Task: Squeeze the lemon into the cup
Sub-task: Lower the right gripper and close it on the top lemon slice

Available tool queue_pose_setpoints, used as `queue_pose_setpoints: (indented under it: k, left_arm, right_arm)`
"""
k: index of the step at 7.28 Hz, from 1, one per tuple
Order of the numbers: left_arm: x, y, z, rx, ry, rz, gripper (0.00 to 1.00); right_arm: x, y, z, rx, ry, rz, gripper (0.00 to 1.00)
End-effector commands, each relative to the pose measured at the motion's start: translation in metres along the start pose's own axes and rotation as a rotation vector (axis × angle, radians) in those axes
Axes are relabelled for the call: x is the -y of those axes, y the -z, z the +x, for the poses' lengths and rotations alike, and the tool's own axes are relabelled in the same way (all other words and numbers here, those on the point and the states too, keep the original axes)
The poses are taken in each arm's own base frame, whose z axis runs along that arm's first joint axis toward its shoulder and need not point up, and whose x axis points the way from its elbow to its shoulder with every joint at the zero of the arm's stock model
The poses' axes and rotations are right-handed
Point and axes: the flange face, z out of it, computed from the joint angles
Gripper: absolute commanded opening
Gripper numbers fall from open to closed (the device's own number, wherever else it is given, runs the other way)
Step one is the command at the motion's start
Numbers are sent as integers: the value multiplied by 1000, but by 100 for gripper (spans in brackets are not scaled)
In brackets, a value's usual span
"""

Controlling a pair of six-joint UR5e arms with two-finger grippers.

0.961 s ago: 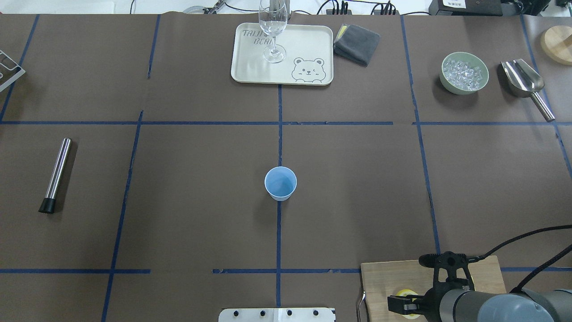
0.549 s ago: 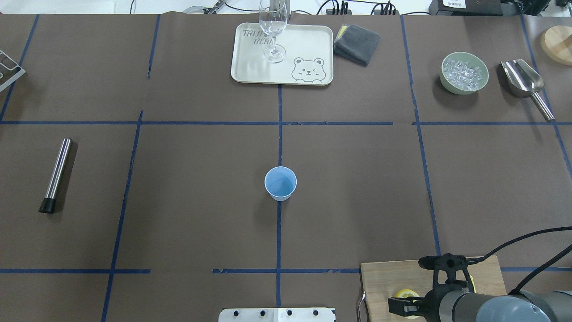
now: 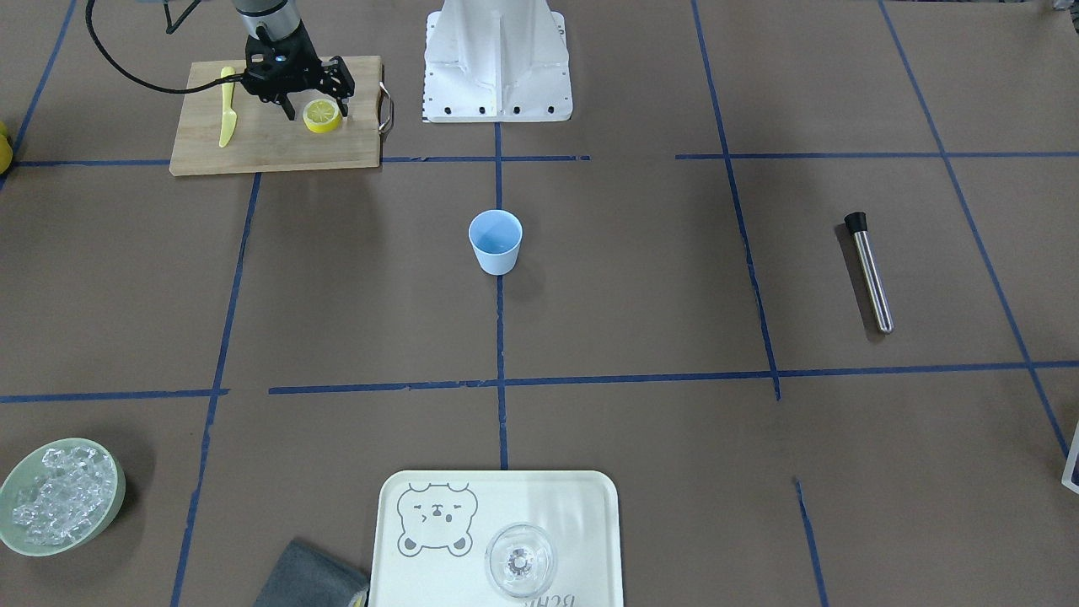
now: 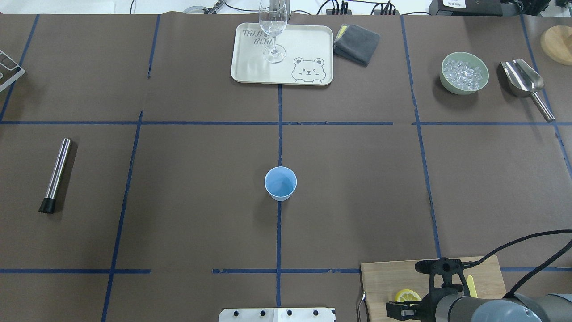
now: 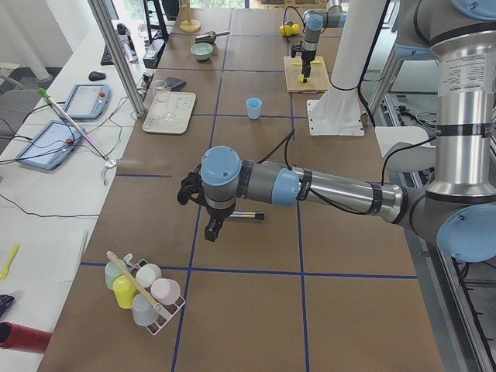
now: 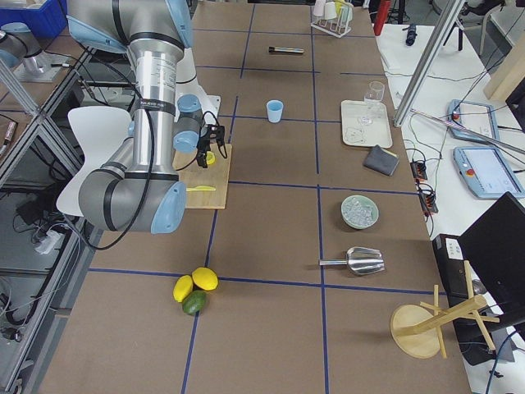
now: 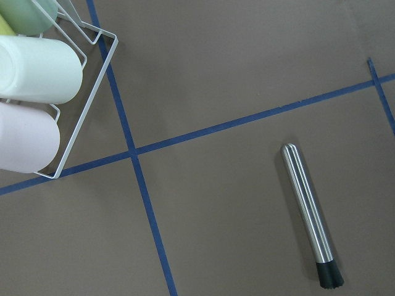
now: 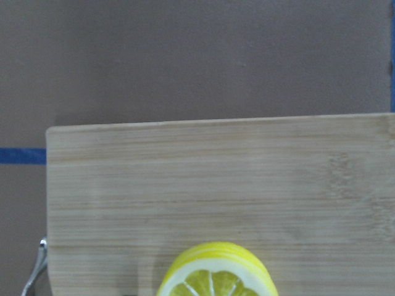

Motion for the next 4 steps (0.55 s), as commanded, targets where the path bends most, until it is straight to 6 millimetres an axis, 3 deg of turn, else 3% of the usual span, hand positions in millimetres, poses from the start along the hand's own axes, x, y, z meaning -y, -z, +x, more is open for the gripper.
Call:
queue_pose_setpoints:
  k: [1,2,4]
  left_arm:
    - [0,0,0,0,0,0,100]
    - [0,0,0,0,0,0,100]
    - [-1,0,-1,-1,2,0,100]
  right_arm:
    - [0,0,-2,2,0,1,89]
    - [1,0,-2,2,-2,2,82]
    - [4,2,-1,4,-7,8,80]
